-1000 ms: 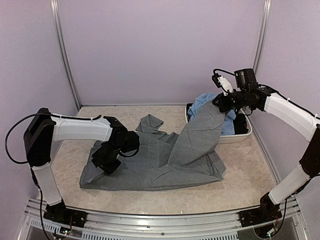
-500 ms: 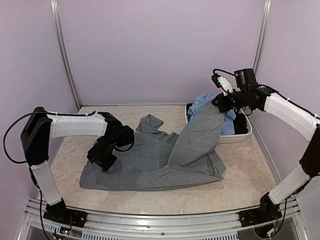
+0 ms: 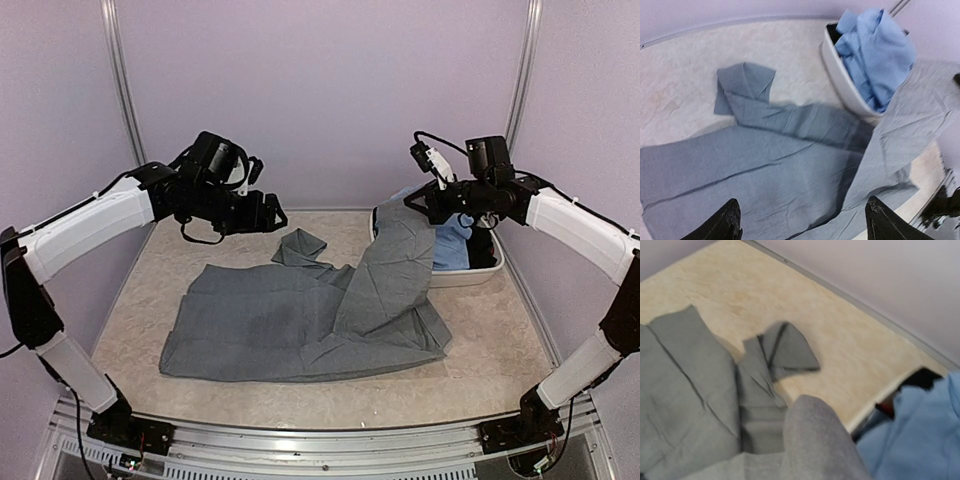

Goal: Fold and stack the long sleeve shirts
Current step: Fold the flattened shirt at the center of the board, then place the sleeve of the 1/3-folded shirt.

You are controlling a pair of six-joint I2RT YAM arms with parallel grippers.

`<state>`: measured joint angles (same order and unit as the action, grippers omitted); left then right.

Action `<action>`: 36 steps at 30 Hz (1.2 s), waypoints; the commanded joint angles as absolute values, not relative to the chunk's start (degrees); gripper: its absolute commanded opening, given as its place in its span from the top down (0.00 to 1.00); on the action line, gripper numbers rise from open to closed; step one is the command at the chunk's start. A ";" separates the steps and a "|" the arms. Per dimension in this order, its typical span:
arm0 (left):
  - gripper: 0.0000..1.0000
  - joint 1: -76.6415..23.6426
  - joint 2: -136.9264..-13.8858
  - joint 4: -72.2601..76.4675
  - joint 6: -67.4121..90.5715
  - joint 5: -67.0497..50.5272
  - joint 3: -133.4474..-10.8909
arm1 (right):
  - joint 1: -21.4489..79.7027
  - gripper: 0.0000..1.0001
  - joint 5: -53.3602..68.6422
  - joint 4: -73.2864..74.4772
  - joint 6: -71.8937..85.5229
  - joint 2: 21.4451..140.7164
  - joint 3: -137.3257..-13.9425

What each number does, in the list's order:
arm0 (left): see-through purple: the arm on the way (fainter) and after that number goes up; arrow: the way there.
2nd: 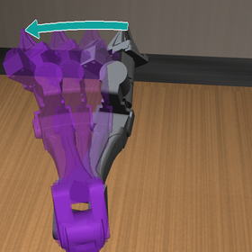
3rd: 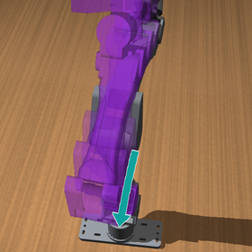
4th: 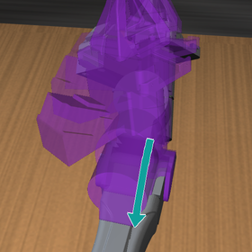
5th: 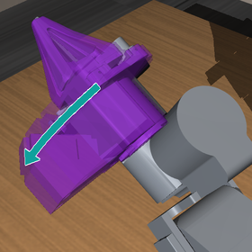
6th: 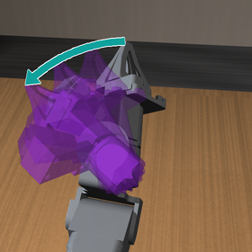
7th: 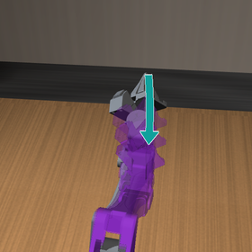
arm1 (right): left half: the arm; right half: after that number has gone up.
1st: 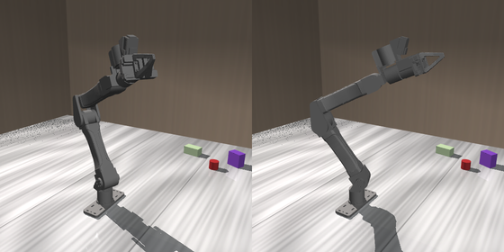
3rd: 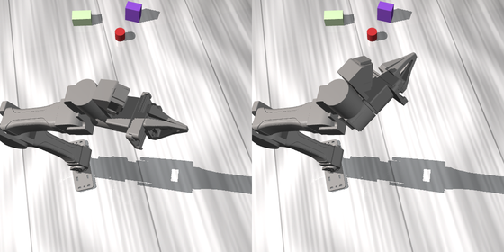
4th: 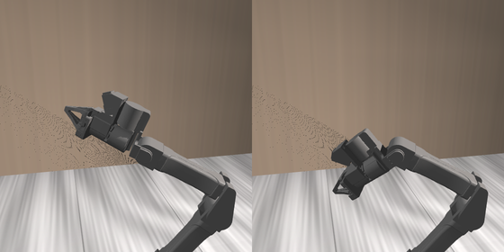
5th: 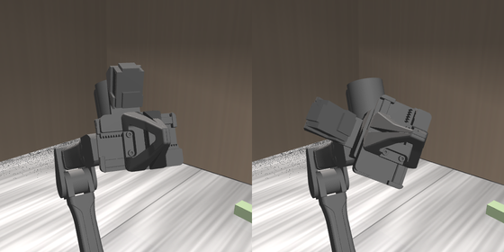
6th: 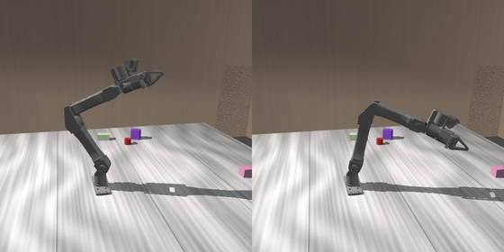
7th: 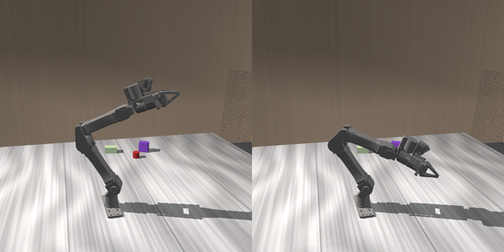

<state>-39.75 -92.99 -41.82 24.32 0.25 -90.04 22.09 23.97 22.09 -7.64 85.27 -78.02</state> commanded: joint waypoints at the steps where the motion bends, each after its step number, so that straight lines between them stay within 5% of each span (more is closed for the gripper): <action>1: 0.19 -37.09 -89.26 -20.49 29.61 -17.15 -83.61 | 26.11 1.00 21.32 18.77 -8.47 84.24 -79.67; 22: 0.17 -44.34 -98.93 -5.97 31.24 -25.18 -77.23 | 27.62 0.94 19.88 22.42 -10.03 95.64 -85.01; 36: 0.18 -66.27 -111.27 -12.68 9.37 -18.05 -80.83 | 28.02 0.90 19.50 28.38 -8.80 98.02 -86.86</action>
<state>-63.13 -107.09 -9.67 17.50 -23.99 -77.32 27.38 20.25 24.93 -9.45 96.79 -85.38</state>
